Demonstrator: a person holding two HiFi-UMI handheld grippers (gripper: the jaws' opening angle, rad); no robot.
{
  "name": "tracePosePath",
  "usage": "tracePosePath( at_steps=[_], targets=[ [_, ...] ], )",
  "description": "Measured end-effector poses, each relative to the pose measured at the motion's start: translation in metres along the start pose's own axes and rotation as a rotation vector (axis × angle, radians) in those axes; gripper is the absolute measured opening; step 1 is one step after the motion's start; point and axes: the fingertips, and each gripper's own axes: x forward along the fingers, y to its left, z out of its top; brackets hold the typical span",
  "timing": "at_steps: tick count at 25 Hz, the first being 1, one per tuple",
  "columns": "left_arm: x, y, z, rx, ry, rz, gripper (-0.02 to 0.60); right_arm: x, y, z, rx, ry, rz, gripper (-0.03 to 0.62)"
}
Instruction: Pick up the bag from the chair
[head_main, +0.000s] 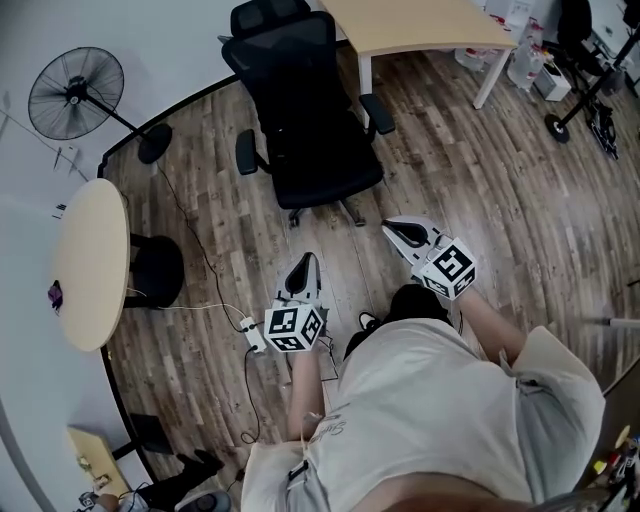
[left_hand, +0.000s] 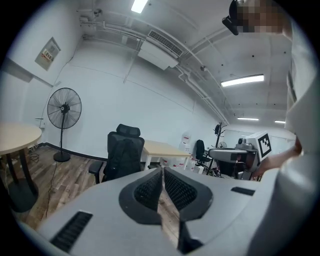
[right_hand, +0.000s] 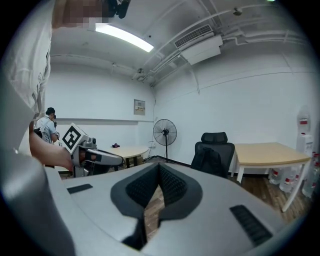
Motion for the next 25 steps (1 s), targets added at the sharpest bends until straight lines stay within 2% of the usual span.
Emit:
tracePosePath(
  at_steps=[5, 11, 19, 25],
  targets=[
    [0.0, 0.013, -0.01, -0.028, 0.026, -0.014, 0.023, 0.012, 0.007, -0.012, 0.018, 0.035, 0.004, -0.005],
    [0.029, 0.034, 0.005, -0.019, 0.039, -0.005, 0.023, 0.041, -0.024, -0.012, 0.031, 0.033, 0.003, -0.005],
    [0.1, 0.072, 0.043, -0.003, 0.048, 0.043, 0.023, 0.109, -0.099, -0.008, 0.059, -0.002, 0.034, -0.005],
    [0.163, 0.088, 0.091, 0.045, 0.022, 0.064, 0.023, 0.152, -0.164, 0.002, 0.051, -0.022, 0.066, -0.005]
  ],
)
